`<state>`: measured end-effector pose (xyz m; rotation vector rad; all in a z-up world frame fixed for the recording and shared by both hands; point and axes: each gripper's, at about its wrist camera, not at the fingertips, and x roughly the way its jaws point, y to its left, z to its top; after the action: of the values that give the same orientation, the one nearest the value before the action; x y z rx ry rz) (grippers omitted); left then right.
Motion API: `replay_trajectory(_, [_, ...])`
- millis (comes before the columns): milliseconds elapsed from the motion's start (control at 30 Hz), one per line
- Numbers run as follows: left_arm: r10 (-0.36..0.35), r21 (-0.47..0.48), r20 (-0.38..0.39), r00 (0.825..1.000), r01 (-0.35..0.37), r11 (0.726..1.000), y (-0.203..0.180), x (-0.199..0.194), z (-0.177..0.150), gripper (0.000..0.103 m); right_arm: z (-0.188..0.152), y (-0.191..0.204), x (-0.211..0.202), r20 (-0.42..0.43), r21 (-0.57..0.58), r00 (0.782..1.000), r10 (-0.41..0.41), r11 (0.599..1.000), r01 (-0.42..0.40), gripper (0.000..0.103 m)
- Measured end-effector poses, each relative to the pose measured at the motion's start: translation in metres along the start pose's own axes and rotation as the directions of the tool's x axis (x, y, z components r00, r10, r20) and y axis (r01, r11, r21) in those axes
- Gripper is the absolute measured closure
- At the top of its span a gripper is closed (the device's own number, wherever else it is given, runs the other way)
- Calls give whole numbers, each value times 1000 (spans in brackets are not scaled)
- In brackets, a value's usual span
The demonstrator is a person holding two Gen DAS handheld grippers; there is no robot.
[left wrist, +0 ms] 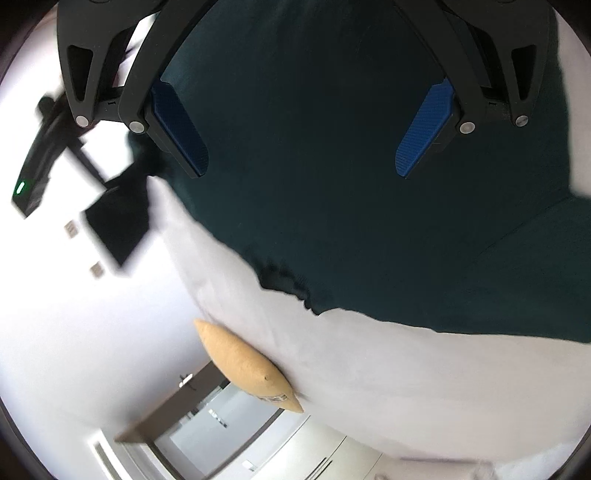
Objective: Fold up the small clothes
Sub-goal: 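Carry the held sleeve across the sweater body with the right tool and release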
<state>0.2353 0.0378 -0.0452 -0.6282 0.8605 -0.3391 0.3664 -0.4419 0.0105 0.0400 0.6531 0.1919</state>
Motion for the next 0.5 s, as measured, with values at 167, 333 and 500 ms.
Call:
replay_trajectory(167, [-134, -114, -81, 988, 124, 986, 16, 31, 23, 0, -37, 88, 59, -134, -178, 991, 28, 983, -52, 95])
replay_trajectory(333, [-250, -245, -145, 957, 210, 946, 21, 67, 39, 0, -59, 100, 65, -153, -186, 988, 37, 980, -65, 94])
replay_trajectory(500, [-288, -237, -211, 934, 237, 942, -1, 95, 59, 0, -64, 113, 69, -165, -192, 985, 44, 979, -76, 94])
